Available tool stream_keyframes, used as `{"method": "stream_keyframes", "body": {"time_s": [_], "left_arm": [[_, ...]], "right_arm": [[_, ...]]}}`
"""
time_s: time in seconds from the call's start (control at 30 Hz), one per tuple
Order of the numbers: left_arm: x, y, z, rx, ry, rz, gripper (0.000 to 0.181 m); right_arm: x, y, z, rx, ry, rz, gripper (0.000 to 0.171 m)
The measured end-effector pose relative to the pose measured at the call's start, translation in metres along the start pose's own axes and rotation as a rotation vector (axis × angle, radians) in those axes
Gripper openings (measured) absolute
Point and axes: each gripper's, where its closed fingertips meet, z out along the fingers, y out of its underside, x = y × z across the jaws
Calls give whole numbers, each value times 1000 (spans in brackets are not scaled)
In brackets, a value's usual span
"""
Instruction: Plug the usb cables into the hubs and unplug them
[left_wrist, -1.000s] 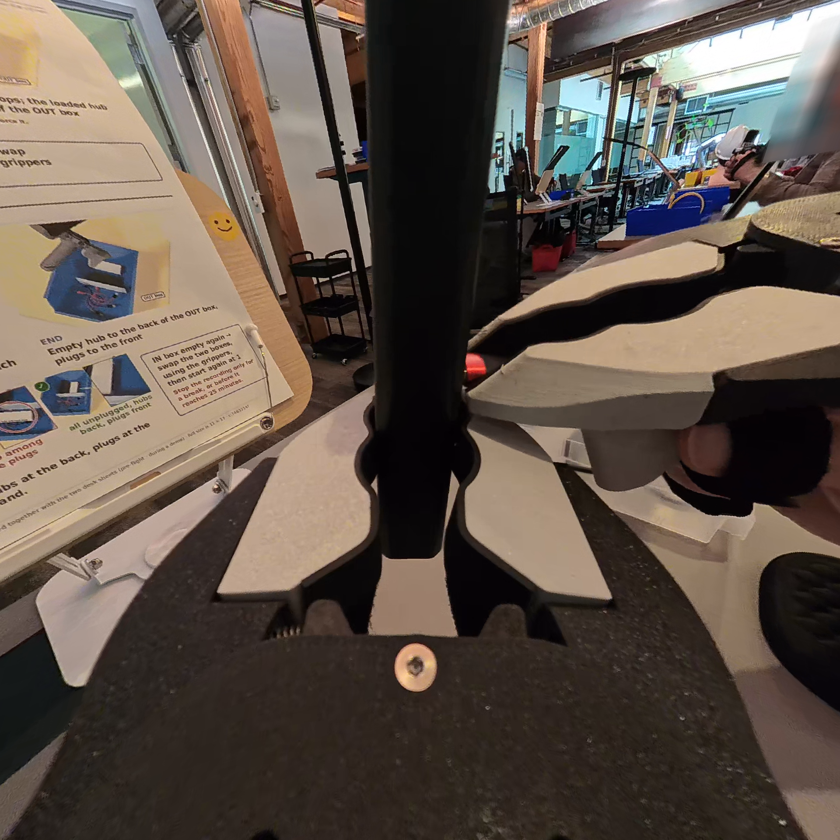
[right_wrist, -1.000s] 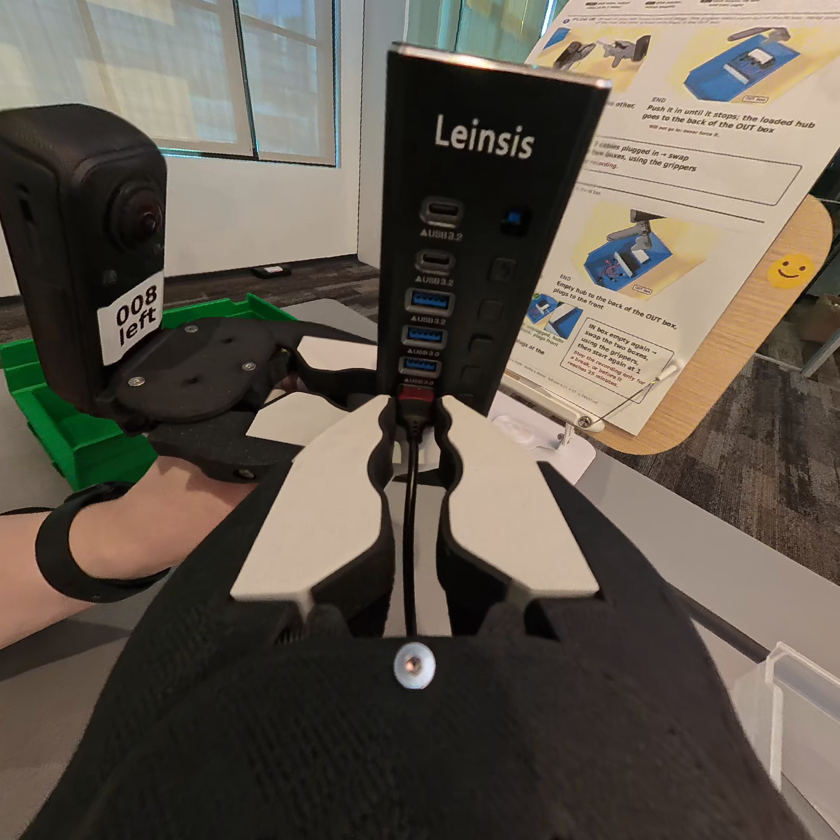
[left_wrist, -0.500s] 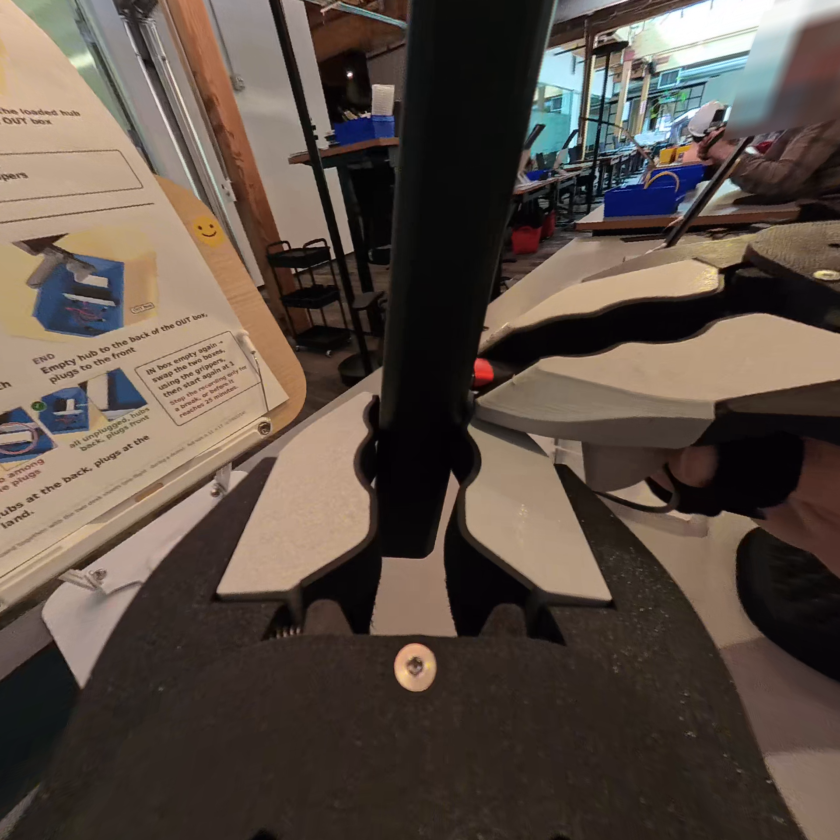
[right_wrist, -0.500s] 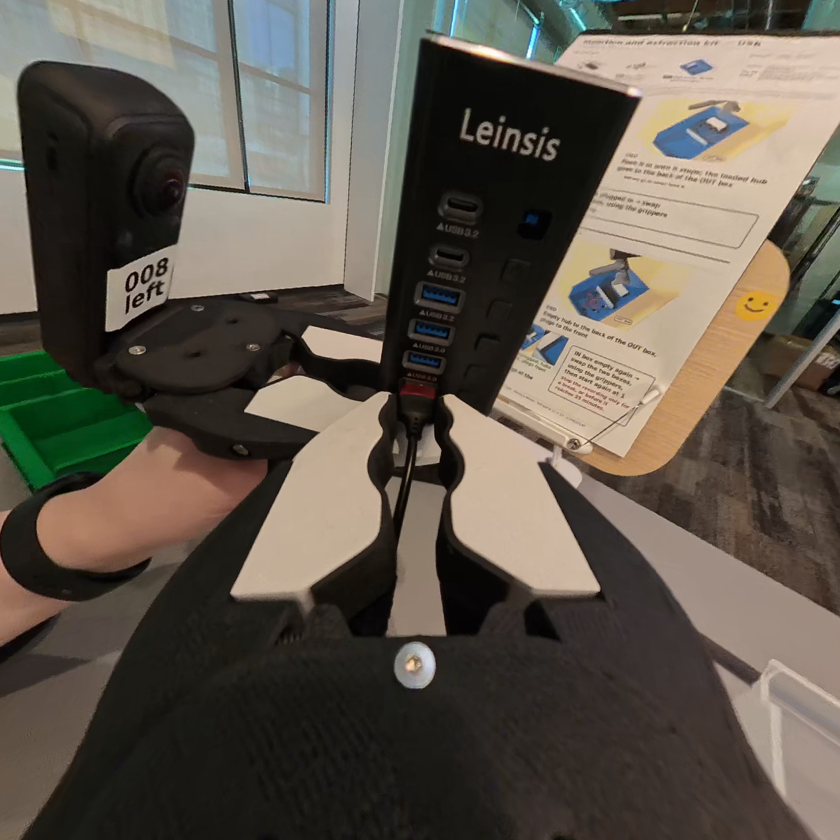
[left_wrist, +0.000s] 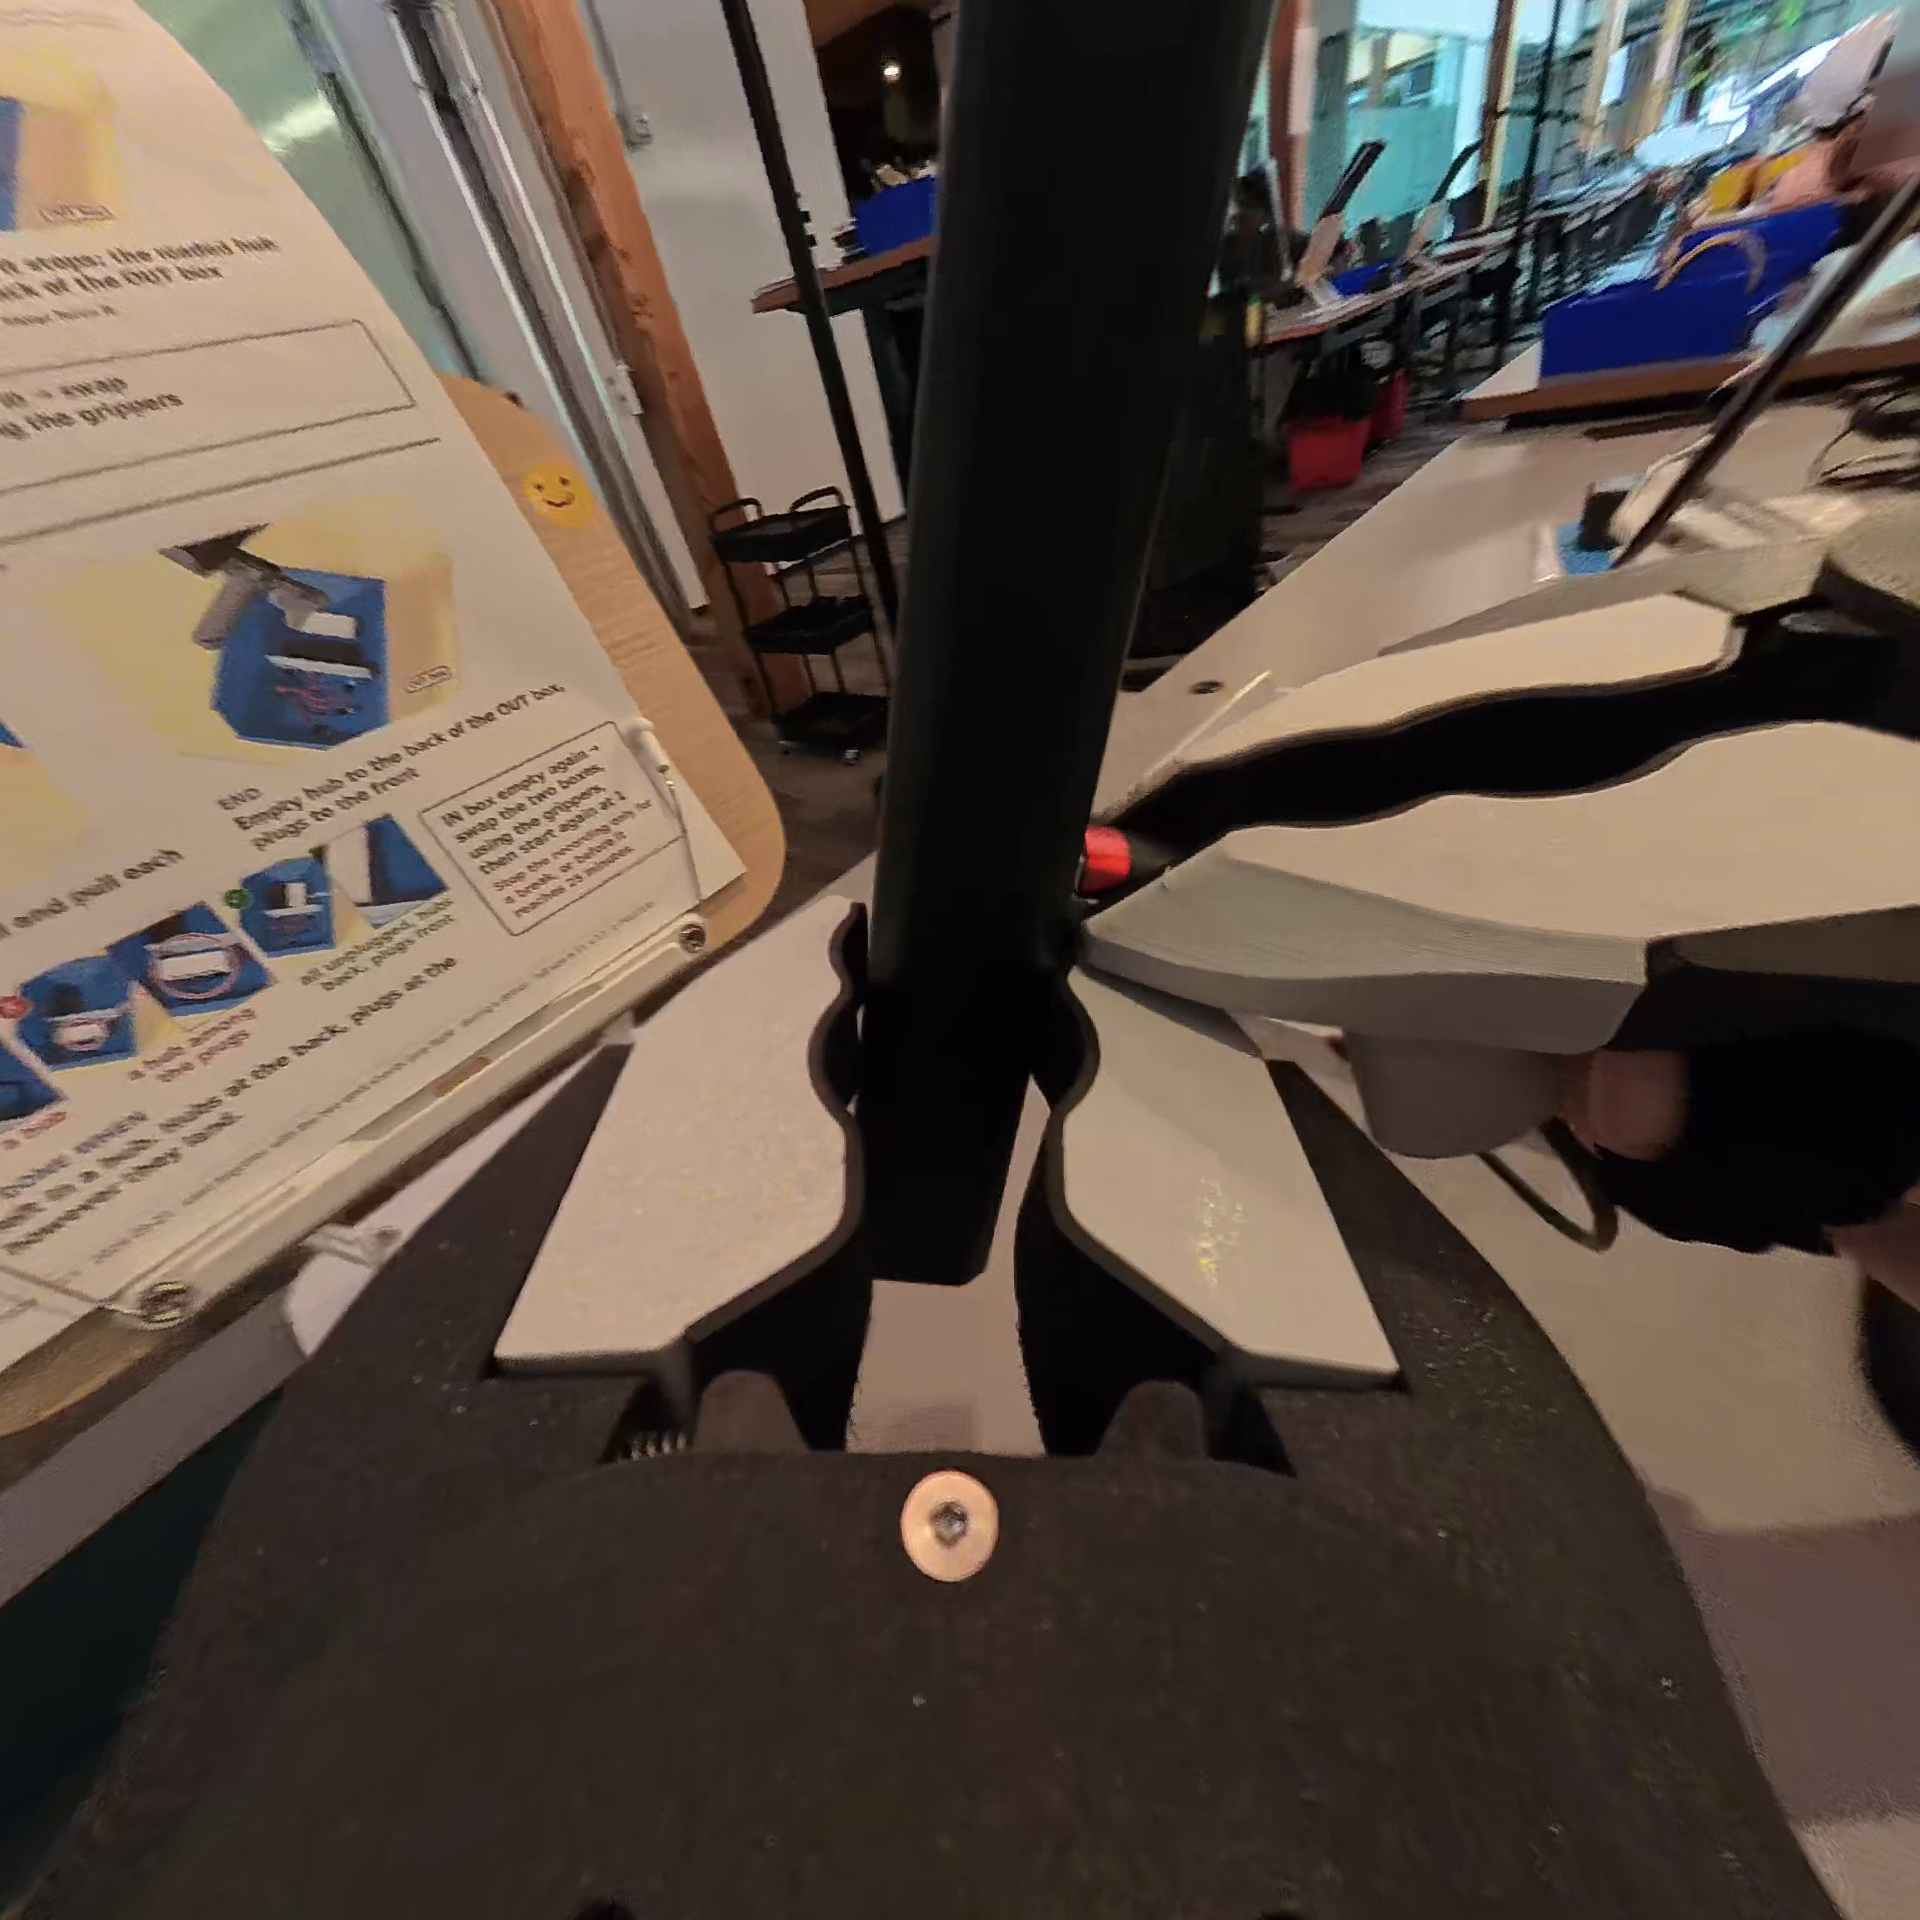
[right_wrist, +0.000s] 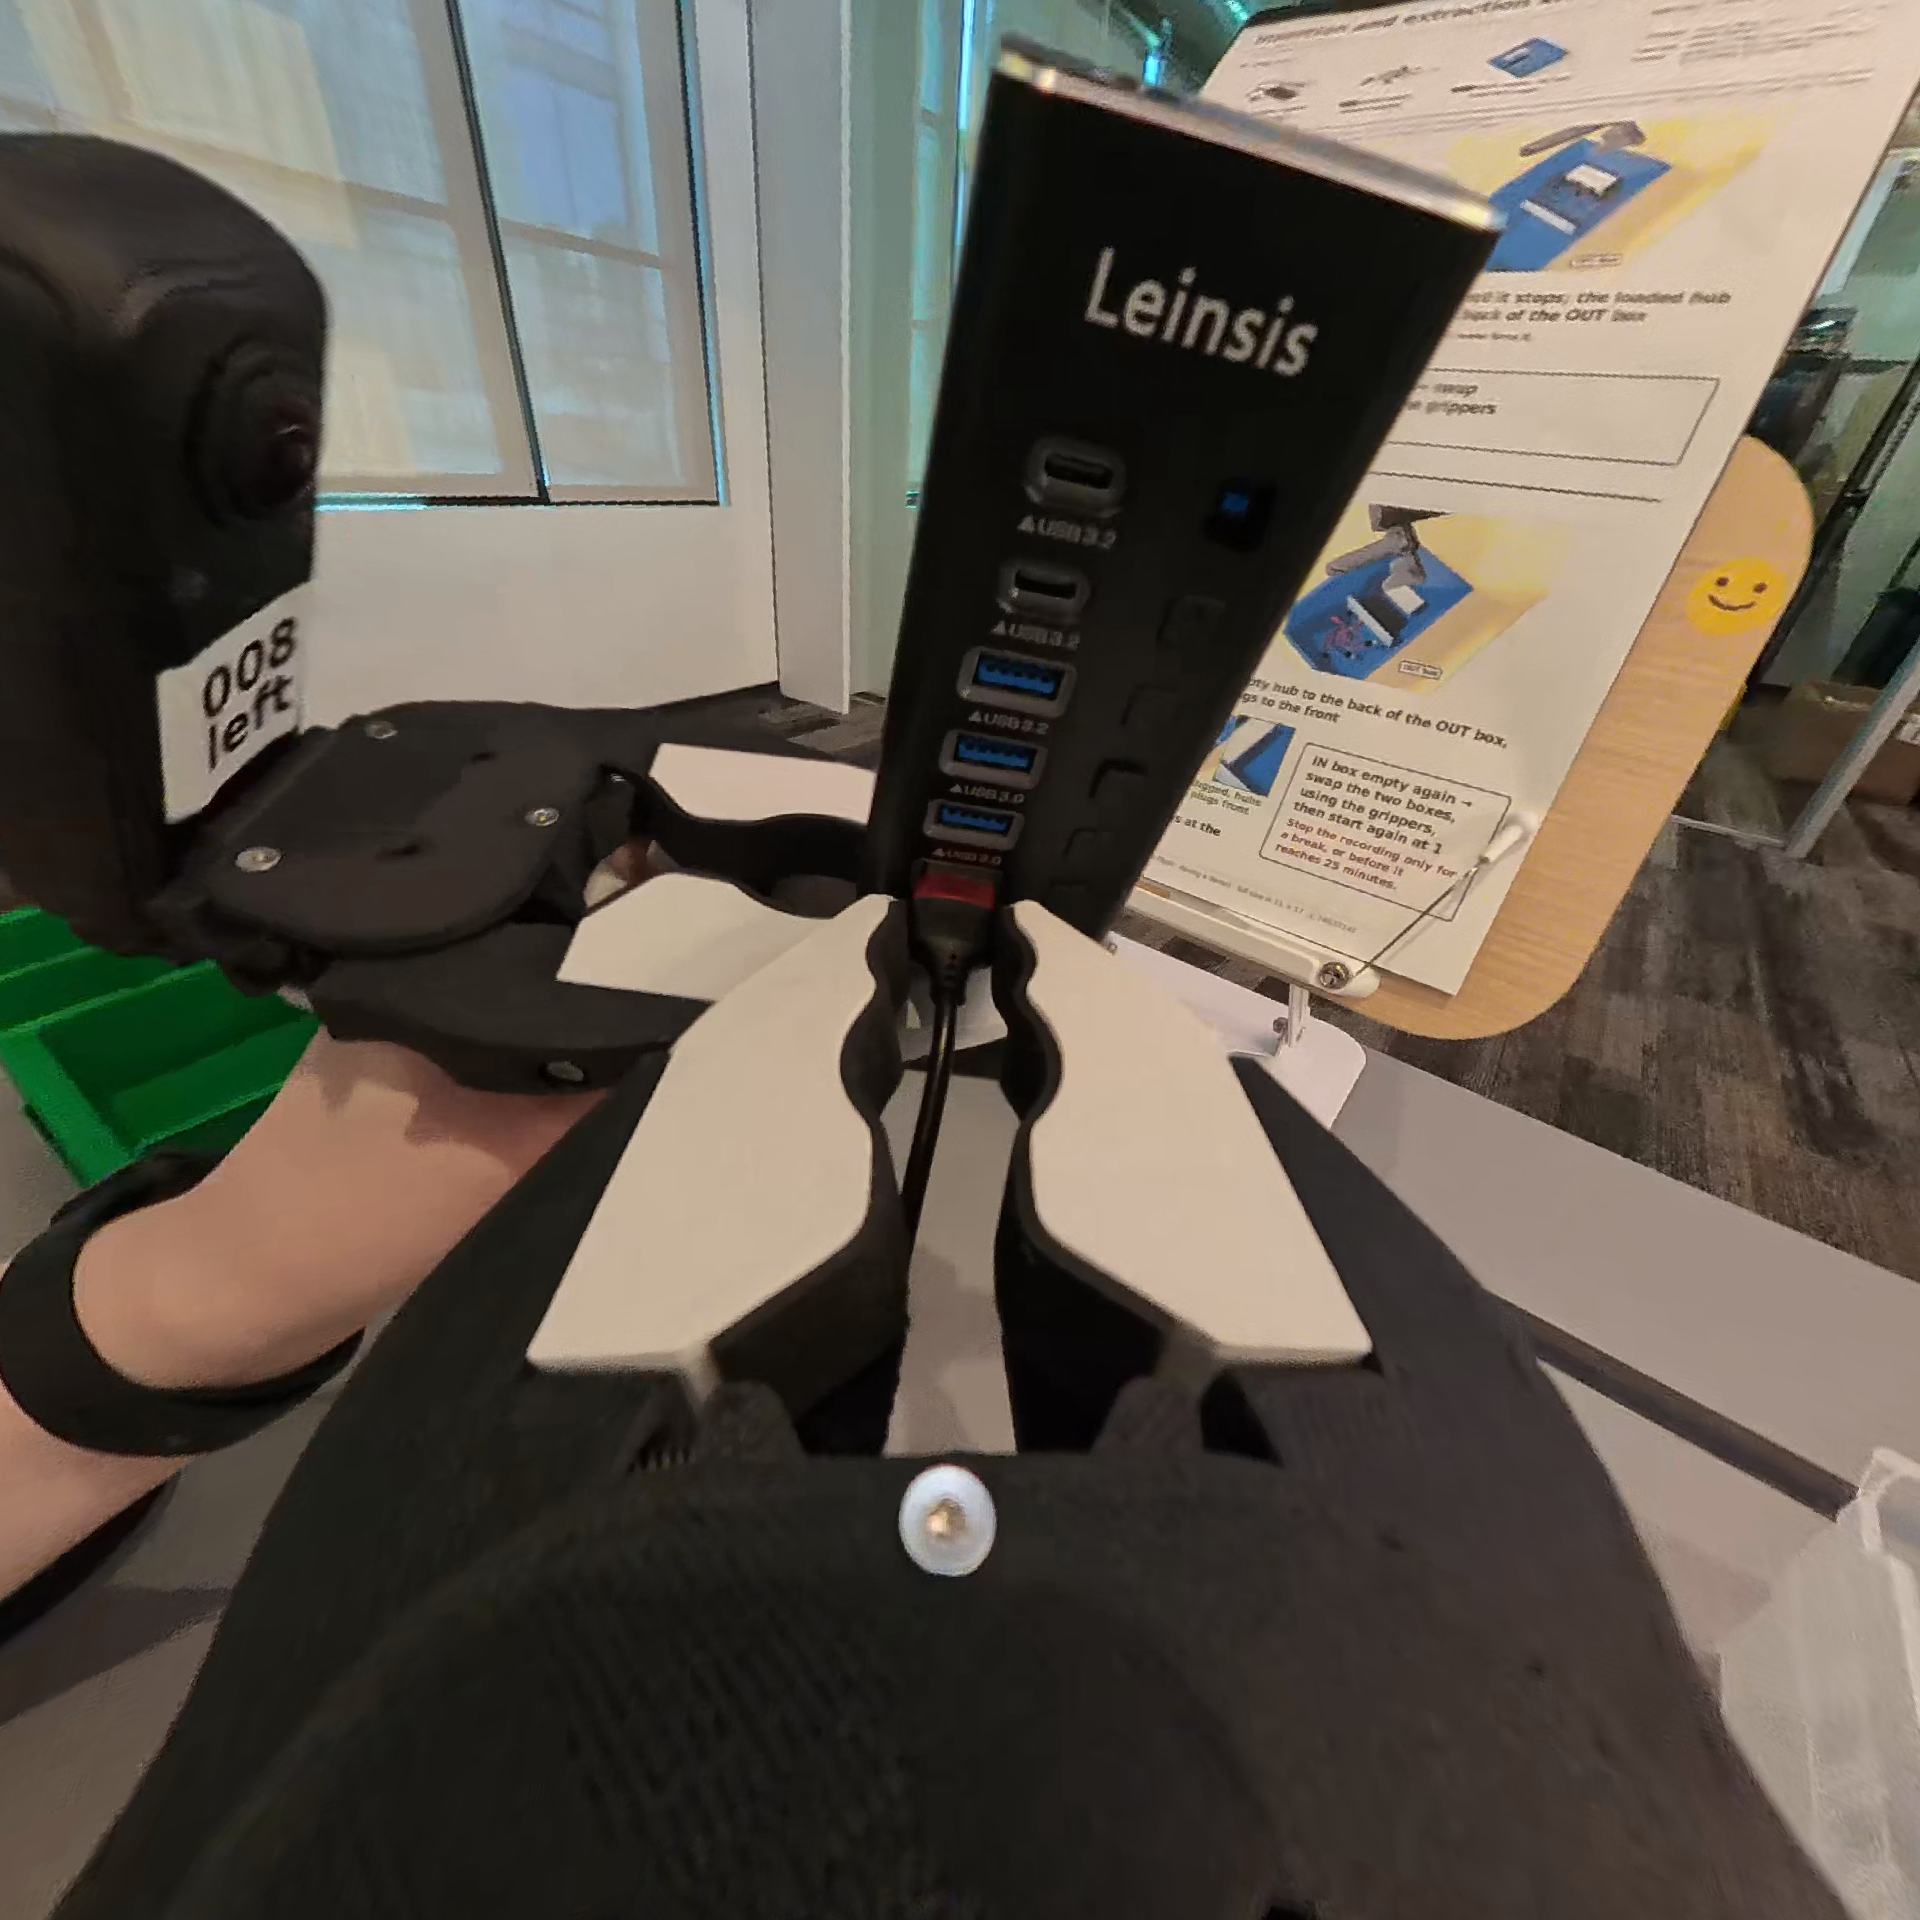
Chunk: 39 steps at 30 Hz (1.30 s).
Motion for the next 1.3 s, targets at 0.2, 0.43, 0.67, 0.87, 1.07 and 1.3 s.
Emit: {"method": "stream_keyframes", "body": {"time_s": [0.2,0.43,0.67,0.87,1.07,1.3], "left_arm": [[4,-6,-3,15,61,3,30],[2,-7,-5,-8,45,25,30],[-2,-7,-3,-16,-26,90,30],[-65,-22,-38,101,-24,-235,28],[-63,-48,-65,152,11,-153,27],[-25,-59,-62,157,212,-209,27]], "right_arm": [[-3,-5,-3,46,17,29,17],[-4,-7,-3,45,-37,37,17],[-2,-4,-2,65,-9,114,17],[-17,-12,-10,89,-42,15,17],[-14,-35,-25,62,-135,12,17],[24,-65,-87,-2,-34,-85,17]]}}
